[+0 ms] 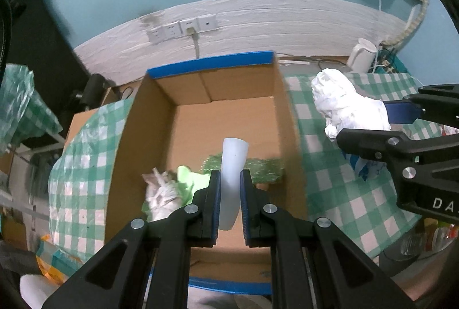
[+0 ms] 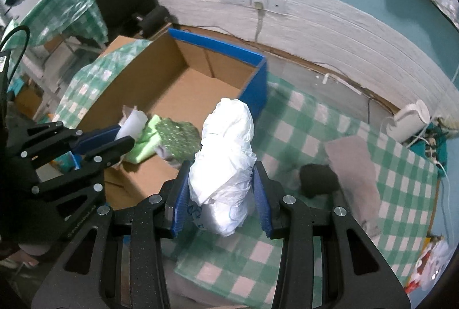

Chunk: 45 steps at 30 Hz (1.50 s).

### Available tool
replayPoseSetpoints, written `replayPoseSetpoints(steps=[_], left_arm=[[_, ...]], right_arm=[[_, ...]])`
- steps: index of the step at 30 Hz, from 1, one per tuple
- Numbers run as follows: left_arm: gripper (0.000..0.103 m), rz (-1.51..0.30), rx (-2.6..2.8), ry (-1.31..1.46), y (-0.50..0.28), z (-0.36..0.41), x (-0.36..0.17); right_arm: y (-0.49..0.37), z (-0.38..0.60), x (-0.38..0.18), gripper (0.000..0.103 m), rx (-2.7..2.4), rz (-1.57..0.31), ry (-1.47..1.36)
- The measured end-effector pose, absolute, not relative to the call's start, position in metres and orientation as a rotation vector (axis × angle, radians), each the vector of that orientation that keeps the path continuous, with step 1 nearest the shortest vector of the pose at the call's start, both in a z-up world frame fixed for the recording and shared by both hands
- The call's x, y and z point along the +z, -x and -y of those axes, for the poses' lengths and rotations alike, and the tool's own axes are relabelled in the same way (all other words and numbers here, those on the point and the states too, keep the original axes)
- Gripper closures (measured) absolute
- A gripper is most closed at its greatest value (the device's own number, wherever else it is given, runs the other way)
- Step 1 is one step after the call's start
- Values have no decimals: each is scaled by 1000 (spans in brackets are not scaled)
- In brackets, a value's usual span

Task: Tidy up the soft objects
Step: 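Carry the foam tube in the left tool while the right carries the bundle to the box, then release the bag bundle from the right tool while the left lowers the foam tube into the box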

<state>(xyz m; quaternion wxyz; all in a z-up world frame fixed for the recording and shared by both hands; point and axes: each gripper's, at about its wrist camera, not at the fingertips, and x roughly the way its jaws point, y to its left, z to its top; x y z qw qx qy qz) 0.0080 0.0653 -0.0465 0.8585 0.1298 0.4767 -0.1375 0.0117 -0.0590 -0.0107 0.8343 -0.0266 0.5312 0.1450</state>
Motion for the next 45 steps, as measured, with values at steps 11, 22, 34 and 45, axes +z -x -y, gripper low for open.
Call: replayPoseSetpoints(steps=[11,22,34,45], left_arm=[[91,-1034,-217,-226,-20,-111,-59],[82,-1081,-181,-193,-29,-132,-74],[64,-1068,-180,-164,-32,-133,-69],[64,-1060,-196,-173,-29,-124,-66]], right_arm=[[-31,8,-23,63,375,-1158,93],[-42,-8,-41,58,397,-1197,90],[-43,3,-39,40,349,-1184,79],[-38,22,-35,40,320,-1163,61]])
